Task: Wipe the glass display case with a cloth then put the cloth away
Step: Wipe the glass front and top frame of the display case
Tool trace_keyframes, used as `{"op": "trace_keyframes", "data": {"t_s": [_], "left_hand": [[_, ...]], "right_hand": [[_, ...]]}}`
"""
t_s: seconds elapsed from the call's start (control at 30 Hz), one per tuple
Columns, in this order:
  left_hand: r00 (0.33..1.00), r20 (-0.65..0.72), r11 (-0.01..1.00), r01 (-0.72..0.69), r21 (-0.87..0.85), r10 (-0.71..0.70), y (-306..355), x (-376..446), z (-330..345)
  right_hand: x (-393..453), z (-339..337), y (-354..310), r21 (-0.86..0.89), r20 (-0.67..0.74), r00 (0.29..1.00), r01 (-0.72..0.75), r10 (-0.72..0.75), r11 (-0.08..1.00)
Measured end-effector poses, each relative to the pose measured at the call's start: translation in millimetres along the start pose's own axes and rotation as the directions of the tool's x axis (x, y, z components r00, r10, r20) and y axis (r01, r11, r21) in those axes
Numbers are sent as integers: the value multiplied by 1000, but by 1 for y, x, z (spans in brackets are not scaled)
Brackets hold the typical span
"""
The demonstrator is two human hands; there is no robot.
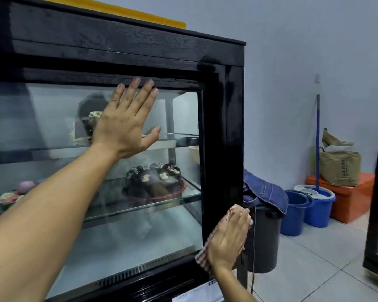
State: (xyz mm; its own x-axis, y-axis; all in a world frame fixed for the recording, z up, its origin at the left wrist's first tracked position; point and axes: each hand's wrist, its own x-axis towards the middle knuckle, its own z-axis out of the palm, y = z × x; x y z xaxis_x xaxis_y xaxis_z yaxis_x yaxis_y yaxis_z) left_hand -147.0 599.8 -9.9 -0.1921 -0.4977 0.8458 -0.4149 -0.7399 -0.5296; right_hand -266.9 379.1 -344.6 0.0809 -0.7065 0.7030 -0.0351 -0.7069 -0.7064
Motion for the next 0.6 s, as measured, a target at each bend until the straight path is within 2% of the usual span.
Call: {"op": "trace_keyframes", "data": {"t_s": [0.1,0.3,0.43,0.5,0.6], "left_hand": [[1000,1,1000,-4,11,4,1,0,0],[999,-9,999,-32,-11,32,1,-3,1],[999,-3,999,-34,-41,34,2,-5,1],[1000,0,999,-24,-44,24,4,-5,0],[1000,22,999,-10,-52,11,7,-4,-2]], "right_hand": [[18,2,-22,-57,-43,998,37,-40,998],[164,-13,-123,-109,1,933,357,-360,928],[188,-18,-114,-92,47,884,467,-464,880],[159,-17,-85,-69,38,892,452,-450,889],[71,-12,-26,54,52,976,208,-211,977]]}}
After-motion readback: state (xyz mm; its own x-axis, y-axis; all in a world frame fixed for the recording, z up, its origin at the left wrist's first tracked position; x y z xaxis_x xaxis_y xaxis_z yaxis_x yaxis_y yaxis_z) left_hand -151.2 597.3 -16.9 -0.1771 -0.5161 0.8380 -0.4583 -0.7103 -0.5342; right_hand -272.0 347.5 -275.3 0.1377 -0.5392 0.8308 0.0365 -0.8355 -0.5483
